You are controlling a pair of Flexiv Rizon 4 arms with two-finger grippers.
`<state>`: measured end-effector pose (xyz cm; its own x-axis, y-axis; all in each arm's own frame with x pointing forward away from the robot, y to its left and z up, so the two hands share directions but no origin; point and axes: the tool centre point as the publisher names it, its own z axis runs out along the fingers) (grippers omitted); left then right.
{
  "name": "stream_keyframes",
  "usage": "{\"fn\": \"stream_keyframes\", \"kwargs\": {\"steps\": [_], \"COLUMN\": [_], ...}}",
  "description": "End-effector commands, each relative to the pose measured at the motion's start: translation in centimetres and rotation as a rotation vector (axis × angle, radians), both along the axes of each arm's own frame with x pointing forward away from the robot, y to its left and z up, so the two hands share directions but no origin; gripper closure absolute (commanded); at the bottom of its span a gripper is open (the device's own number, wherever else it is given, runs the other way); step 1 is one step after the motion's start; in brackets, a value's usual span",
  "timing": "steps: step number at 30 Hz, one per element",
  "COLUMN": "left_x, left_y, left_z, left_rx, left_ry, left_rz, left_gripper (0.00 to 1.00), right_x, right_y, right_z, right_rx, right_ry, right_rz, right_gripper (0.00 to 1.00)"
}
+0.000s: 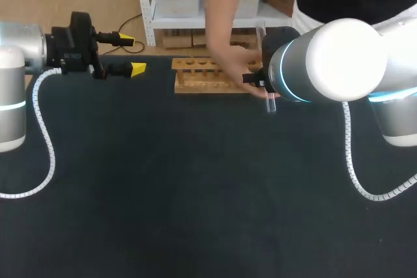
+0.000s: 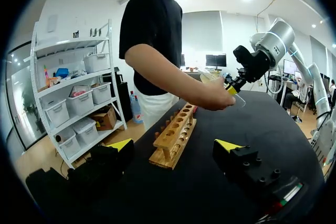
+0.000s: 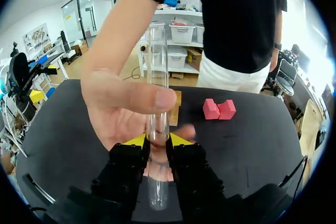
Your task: Grasp the test tube, adjust it, and insert it.
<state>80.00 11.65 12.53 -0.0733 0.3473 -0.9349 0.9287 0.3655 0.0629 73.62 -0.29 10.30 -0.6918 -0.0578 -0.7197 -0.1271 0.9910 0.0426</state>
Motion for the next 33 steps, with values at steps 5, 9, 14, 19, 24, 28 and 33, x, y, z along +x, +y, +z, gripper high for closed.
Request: {"fn": "stream_keyframes", "kwargs": {"steps": [5,9,14,19,24,28,33], "left_x": [-0.1,-0.1,-0.1,-0.1,-0.1,-0.1,-0.1], "left_y": [0.1,0.1,0.1,0.1,0.1,0.1,0.1], "left_z": [-0.2,-0.2,-0.2,-0.2,-0.2,-0.2,-0.2], "left_rx": [-0.005,-0.005,-0.005,-0.005,-0.005,-0.005,-0.005], "left_ry": [-0.007,-0.007,-0.007,-0.007,-0.007,-0.007,-0.007], "left_rz": [0.002,0.002,0.002,0.002,0.002,0.002,0.002], "left_gripper": [0.0,0.0,0.0,0.0,0.0,0.0,0.0], "right_x": [-0.1,-0.1,-0.1,-0.1,0.1,1.2,2.6], "right_y": [-0.1,-0.1,-0.1,-0.1,0.1,0.8,1.5], "right_z": [-0.1,-0.1,-0.1,-0.1,-0.3,-1.3,-2.4], "right_rx": [0.004,0.004,0.004,0.004,0.012,0.018,0.01], "right_ry": [-0.008,-0.008,-0.008,-0.008,-0.007,-0.001,0.008], "right_rz": [0.0,0.0,0.0,0.0,0.01,0.005,-0.013], "right_gripper": [1.0,1.0,1.0,1.0,1.0,1.0,1.0]}}
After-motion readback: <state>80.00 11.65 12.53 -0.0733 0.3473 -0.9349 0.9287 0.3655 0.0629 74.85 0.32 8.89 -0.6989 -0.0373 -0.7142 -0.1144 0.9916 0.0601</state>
